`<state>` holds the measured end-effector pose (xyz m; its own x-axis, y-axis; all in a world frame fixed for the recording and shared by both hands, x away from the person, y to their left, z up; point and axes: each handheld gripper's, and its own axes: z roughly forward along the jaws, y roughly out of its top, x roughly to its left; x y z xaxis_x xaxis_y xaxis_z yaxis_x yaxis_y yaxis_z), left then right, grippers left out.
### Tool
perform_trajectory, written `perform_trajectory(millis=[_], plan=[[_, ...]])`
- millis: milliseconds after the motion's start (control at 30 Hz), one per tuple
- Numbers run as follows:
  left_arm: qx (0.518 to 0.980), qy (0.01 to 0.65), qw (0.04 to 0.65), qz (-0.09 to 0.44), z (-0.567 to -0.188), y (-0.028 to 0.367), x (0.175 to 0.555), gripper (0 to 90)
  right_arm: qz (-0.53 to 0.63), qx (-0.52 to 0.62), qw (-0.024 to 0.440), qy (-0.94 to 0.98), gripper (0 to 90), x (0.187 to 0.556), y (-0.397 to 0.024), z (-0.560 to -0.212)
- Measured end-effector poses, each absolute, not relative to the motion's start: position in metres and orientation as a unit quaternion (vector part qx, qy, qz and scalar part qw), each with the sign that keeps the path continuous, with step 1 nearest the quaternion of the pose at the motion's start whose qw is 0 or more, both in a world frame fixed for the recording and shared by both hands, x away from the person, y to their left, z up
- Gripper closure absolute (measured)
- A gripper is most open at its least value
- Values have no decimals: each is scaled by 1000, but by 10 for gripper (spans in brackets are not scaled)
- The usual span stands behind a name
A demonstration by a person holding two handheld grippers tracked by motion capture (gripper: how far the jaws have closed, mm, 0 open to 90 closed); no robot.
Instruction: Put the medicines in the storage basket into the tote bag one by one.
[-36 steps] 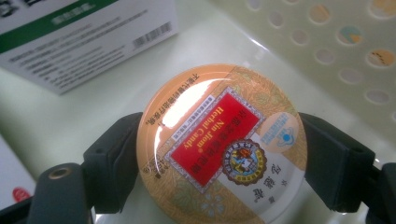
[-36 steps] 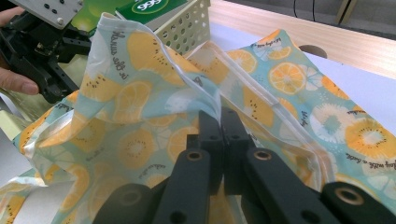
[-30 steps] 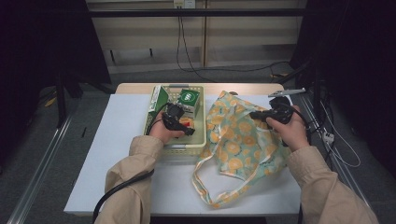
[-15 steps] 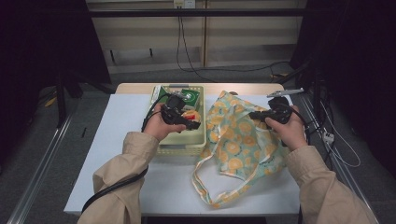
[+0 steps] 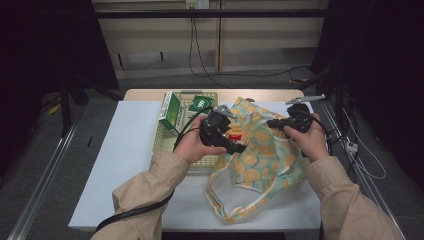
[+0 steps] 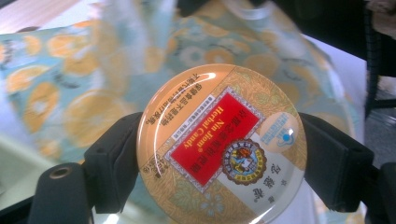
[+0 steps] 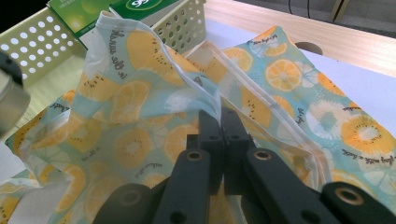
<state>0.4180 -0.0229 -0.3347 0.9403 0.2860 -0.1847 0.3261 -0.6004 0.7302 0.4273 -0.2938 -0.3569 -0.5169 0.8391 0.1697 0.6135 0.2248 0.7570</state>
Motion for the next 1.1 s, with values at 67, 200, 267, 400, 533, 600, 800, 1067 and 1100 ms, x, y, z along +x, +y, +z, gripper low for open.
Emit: perform_trajectory(millis=[67, 200, 267, 400, 533, 600, 800, 1067, 1100], plan=[[895, 163, 414, -30, -335, -29, 414, 207, 407, 473, 139, 769, 897, 427, -295, -357], [899, 144, 412, -38, -339, -44, 404, 206, 406, 476, 141, 767, 897, 427, -297, -356], [901, 140, 410, -39, -344, -52, 400, 206, 407, 478, 141, 766, 897, 427, -298, -356], [904, 139, 402, -49, -355, -63, 398, 206, 409, 477, 141, 765, 897, 426, -299, -355], [909, 148, 387, -38, -367, -72, 403, 206, 410, 476, 141, 765, 897, 425, -298, -353], [907, 159, 388, -35, -371, -72, 410, 206, 411, 476, 140, 765, 897, 423, -299, -351], [903, 194, 383, -9, -375, -67, 427, 206, 418, 474, 140, 762, 897, 417, -305, -345], [893, 226, 389, 18, -365, -61, 442, 206, 418, 471, 142, 764, 897, 411, -307, -340], [892, 228, 391, 16, -365, -60, 443, 207, 419, 470, 142, 764, 897, 411, -307, -340]])
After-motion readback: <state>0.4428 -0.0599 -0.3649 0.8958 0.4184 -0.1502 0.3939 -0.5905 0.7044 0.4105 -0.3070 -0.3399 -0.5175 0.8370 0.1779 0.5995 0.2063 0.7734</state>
